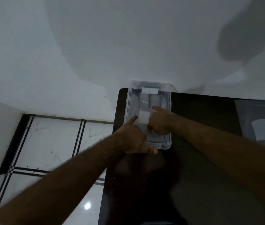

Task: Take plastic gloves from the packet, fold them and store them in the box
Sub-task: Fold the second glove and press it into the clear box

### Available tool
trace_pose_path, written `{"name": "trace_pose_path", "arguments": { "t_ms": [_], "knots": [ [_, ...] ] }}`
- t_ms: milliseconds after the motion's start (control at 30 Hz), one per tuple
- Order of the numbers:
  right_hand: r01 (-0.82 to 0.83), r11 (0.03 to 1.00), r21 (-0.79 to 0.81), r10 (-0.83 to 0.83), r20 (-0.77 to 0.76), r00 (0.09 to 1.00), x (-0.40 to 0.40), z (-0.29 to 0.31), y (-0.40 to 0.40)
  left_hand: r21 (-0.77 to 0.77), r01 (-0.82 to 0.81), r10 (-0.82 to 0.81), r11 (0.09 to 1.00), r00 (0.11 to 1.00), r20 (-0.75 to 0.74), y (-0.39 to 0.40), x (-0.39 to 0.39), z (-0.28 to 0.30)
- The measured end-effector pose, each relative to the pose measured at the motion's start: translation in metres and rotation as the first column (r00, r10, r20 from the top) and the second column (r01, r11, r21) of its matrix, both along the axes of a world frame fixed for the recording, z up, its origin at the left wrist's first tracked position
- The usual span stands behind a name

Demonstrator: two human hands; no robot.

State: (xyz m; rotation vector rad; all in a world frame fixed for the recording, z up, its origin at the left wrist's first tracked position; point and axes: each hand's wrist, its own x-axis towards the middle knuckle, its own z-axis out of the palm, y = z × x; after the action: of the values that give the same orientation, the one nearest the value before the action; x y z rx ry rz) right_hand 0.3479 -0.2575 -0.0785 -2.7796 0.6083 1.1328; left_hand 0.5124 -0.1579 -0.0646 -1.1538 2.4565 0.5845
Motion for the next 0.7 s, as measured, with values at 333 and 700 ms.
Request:
{"name": "trace_pose_path", "arguments": {
  "t_ms": [333,700],
  "knots": [
    [0.176,0.984,-0.02,-0.176,0.023,0.984,-0.004,0.027,-0.002,-0.136,-0.02,0.057,0.99,0.961,0.269,-0.068,0.018,0.018],
    [0.161,0.983,-0.091,-0.15,0.114,0.982,-0.025,0.054,0.017,-0.314,-0.028,0.108,0.949,0.965,0.24,-0.039,0.023,0.046]
  ]
}}
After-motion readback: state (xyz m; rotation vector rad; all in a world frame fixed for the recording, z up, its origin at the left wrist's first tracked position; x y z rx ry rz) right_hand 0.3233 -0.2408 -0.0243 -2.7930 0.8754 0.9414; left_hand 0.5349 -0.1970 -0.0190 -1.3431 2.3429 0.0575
